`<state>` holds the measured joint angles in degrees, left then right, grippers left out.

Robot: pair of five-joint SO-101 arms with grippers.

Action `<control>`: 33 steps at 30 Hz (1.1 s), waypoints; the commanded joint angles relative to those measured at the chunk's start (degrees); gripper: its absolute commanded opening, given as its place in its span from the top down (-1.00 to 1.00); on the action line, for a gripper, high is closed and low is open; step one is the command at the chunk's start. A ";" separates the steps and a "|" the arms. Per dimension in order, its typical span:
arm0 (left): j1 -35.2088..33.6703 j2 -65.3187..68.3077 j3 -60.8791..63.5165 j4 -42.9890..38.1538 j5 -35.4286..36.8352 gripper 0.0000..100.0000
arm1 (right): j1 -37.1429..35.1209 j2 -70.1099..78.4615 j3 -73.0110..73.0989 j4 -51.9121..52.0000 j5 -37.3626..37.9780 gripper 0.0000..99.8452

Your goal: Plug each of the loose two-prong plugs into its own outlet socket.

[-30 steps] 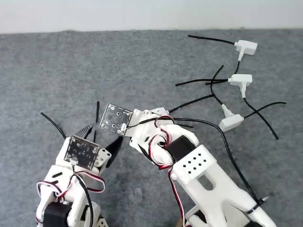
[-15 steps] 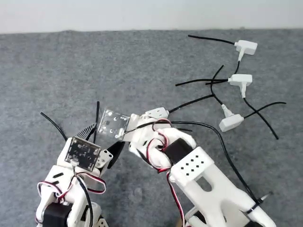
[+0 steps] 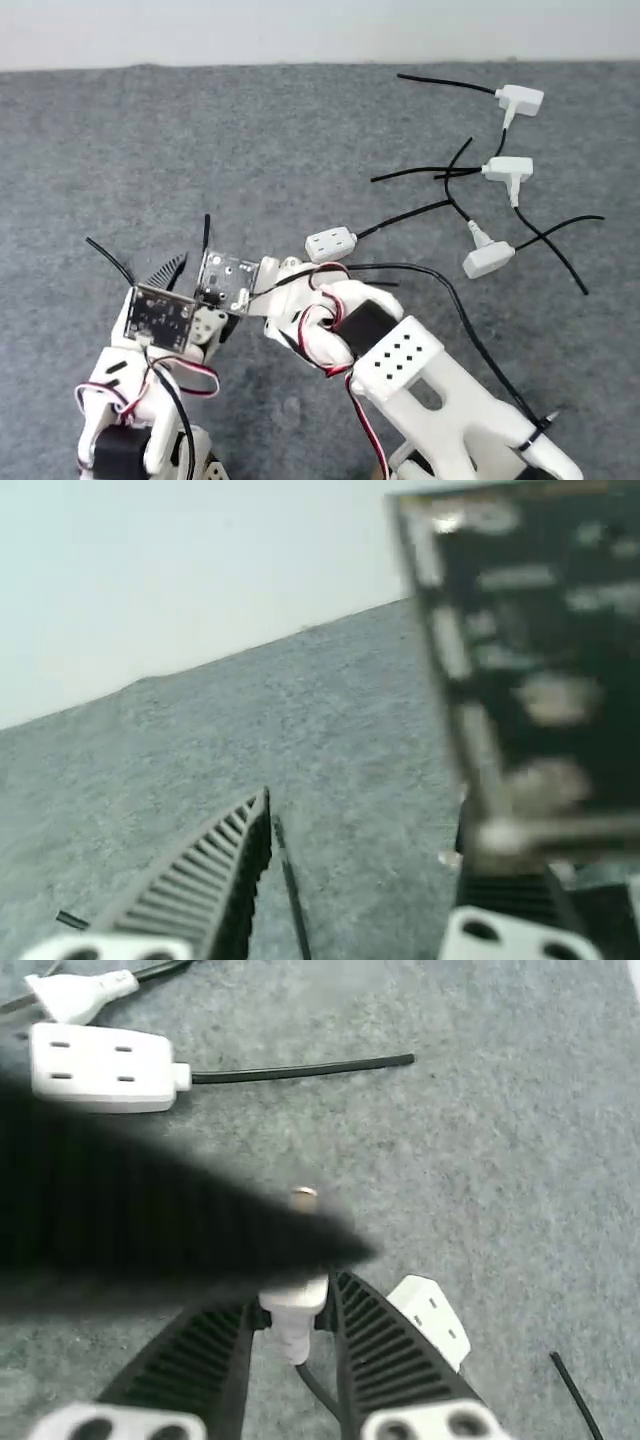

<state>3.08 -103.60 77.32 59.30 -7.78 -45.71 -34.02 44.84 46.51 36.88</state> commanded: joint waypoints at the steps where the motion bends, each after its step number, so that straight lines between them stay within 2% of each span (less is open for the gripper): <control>1: -2.37 -0.70 2.15 -5.36 0.70 0.41 | -0.22 -0.66 -1.05 0.40 0.44 0.98; 10: -1.85 -0.70 2.42 -5.27 0.79 0.41 | -0.13 -5.58 0.79 0.22 0.44 0.98; 17: 3.34 -0.70 1.36 -2.46 0.62 0.41 | -0.13 -6.29 0.88 0.48 0.62 0.98; 33: 3.16 -0.70 -4.18 2.37 0.70 0.41 | -0.13 -5.76 0.97 0.31 0.70 0.98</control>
<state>5.80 -103.60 77.32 60.00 -7.60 -45.45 -38.24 46.15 46.51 36.97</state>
